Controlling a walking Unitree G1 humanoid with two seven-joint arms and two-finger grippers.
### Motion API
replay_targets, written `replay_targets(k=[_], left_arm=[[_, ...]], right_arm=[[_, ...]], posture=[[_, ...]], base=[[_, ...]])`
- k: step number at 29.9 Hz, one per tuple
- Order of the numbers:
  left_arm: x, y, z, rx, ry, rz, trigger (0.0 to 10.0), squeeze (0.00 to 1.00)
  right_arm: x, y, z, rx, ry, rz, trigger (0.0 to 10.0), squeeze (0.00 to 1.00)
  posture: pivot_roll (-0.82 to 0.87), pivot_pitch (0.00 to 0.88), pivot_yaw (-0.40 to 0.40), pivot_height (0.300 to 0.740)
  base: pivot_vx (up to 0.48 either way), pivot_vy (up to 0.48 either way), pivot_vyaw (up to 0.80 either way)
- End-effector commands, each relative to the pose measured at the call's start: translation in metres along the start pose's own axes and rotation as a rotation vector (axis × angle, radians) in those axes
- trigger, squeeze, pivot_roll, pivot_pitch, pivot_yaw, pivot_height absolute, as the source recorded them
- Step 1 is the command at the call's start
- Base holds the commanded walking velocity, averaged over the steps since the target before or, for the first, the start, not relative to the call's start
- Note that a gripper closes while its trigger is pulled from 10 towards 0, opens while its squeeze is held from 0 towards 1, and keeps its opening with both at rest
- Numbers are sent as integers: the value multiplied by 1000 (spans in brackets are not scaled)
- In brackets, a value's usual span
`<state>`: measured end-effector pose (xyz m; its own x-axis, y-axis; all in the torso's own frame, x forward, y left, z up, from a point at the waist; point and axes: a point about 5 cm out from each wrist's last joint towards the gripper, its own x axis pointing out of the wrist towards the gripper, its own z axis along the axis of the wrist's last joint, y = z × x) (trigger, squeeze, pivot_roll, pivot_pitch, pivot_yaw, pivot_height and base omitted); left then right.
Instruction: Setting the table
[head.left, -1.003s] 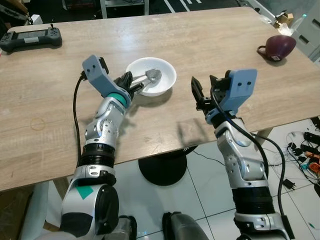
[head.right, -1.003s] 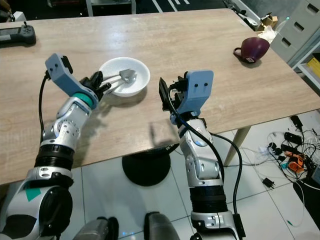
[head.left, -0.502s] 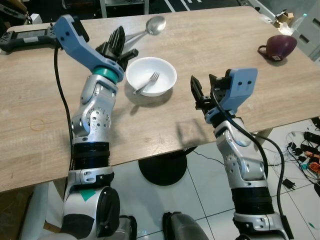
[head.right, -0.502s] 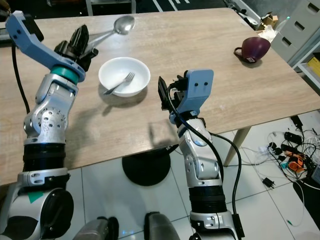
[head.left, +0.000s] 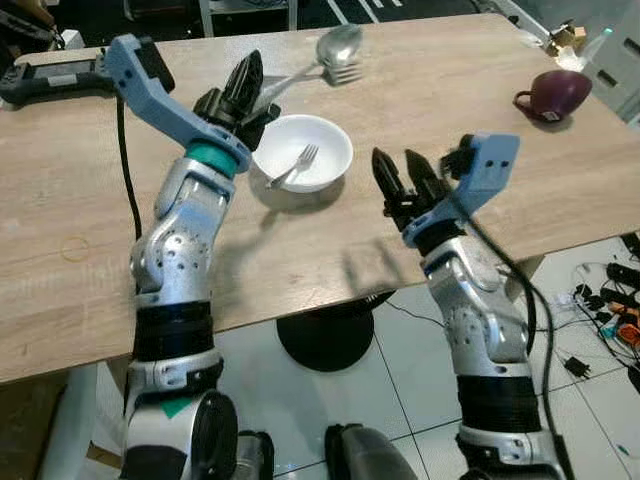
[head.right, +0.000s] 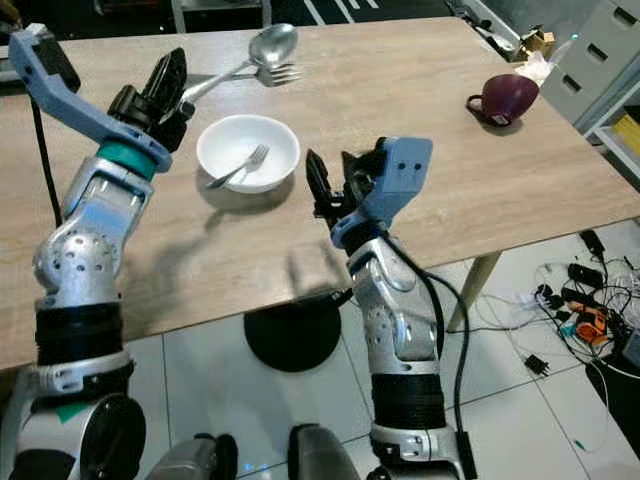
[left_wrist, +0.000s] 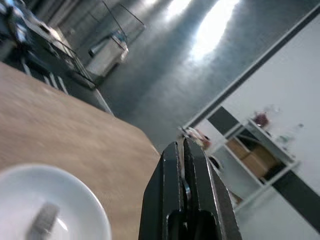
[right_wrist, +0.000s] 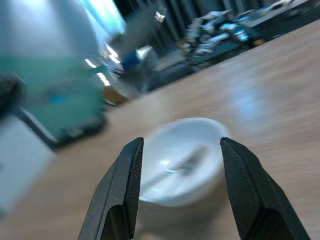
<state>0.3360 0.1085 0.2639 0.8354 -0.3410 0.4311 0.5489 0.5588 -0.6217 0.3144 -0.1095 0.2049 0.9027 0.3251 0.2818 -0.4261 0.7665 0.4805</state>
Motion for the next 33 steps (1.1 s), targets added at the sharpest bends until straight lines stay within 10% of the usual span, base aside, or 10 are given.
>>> replay_targets(k=[1,8,22,24,26,27,29,30,33], left_arm=[[-2,-8,-5,-31,32,-56,10000,0],[-8,-11,-17,-108,83,-69,10000,0],[-13,-7,-23,-154,103,-26,10000,0],[-15,-3,-24,-127,110,14,10000,0],[-16,0,-25,-109,110,45,10000,0],[-16,4,-25,-96,104,75,10000,0],[-16,6,-24,-90,99,93,10000,0],[-16,8,-23,-83,93,108,10000,0],[-17,9,-19,-77,75,108,10000,0]], right_arm=[[-3,5,2,132,2,59,10000,0],[-4,23,-2,354,26,168,10000,0],[-3,27,-19,418,112,155,10000,0],[-2,23,-21,395,139,124,2431,0],[-2,20,-23,377,149,108,2824,0],[-2,18,-24,354,156,94,6000,0],[-2,17,-25,340,160,86,6000,0],[-2,16,-25,323,161,80,10000,0],[-2,15,-23,292,158,82,10000,0]], posture=[[-125,78,21,740],[-127,79,22,740],[-123,76,15,740],[-121,73,13,740],[-120,72,13,740],[-119,72,12,740],[-120,72,11,740],[-120,70,11,740],[-120,68,11,740]], base=[[0,0,0],[0,0,0],[0,0,0],[0,0,0],[0,0,0],[0,0,0],[0,0,0],[0,0,0],[0,0,0]])
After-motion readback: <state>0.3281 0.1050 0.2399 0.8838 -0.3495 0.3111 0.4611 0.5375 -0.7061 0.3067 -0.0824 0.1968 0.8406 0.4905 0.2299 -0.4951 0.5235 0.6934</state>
